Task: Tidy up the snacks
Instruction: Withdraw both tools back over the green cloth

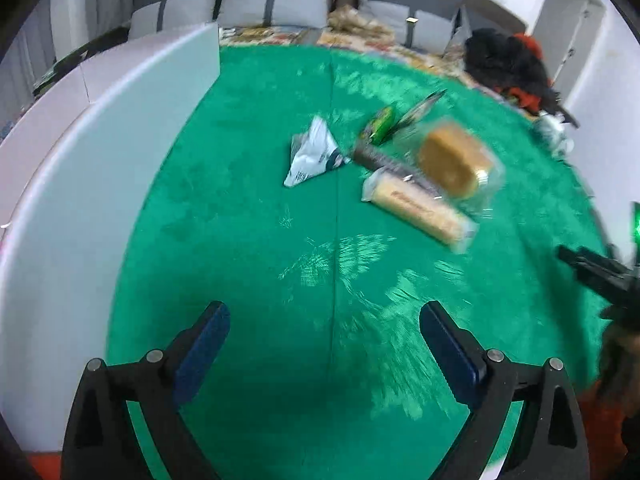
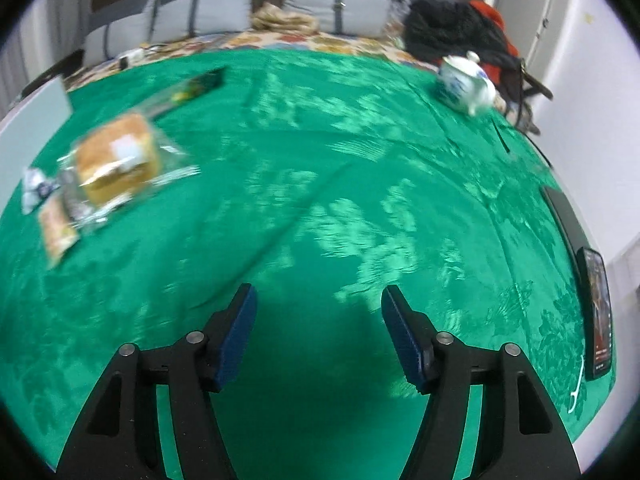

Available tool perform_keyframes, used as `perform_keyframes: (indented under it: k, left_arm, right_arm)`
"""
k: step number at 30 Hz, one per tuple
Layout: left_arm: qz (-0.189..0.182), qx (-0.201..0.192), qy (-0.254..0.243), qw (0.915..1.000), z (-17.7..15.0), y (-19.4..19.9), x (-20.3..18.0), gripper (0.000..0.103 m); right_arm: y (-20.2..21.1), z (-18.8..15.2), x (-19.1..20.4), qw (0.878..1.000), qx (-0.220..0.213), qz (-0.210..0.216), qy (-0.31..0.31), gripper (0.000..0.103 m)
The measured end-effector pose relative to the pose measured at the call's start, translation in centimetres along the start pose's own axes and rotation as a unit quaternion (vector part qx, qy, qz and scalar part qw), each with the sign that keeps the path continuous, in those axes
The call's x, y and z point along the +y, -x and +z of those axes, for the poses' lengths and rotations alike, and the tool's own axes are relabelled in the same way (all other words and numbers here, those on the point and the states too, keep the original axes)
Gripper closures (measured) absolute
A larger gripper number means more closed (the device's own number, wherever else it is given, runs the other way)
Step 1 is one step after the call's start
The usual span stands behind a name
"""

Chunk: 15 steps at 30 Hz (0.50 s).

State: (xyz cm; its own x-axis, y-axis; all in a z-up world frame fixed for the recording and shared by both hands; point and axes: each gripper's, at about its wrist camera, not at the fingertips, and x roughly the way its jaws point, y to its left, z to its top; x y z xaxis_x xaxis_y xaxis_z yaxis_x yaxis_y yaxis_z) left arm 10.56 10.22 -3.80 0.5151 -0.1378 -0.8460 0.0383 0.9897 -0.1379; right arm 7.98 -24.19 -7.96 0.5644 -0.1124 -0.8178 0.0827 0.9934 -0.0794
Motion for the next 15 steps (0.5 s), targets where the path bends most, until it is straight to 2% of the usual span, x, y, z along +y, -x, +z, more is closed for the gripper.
perform_keyframes:
  k: [3, 4, 7, 8, 10, 15]
  left_arm:
    - [0.025, -0.01, -0.004, 0.9996, 0.4, -2.0, -0.3, 0.008]
    - [0.028, -0.013, -0.009, 0.9995, 0.6, -2.4, -0.5, 0.008]
    - [0.043, -0.008, -0.031, 0.9986, 1.3, -4.2, -0.8, 0.008]
    - [0.044, -0.005, -0.031, 0.9985, 1.3, -4.5, -0.7, 0.007]
    - [0.05, -0.023, -0.035, 0.9979, 1.3, -4.6, -0.6, 0.006]
    - [0.051, -0.037, -0.031, 0.9975, 1.3, -4.8, -0.3, 0.002]
  right_arm:
    - [-1.3, 0.6, -0.7, 1.0, 0.005, -0.001, -0.007, 0.033]
    - [-1.5, 0.7, -0.7, 1.0, 0.001, 0.002, -0.008, 0.028]
    - [-2.0, 0.7, -1.4, 1.0, -0.012, 0.01, -0.02, 0.021]
    - [-1.9, 0.4, -1.5, 0.999, -0.015, 0.013, -0.025, 0.02]
    - [-2.2, 0.1, -2.0, 0.999, -0.017, 0.021, -0.043, 0.014]
    - [-2.4, 0.3, -2.3, 0.998, -0.013, 0.021, -0.053, 0.01]
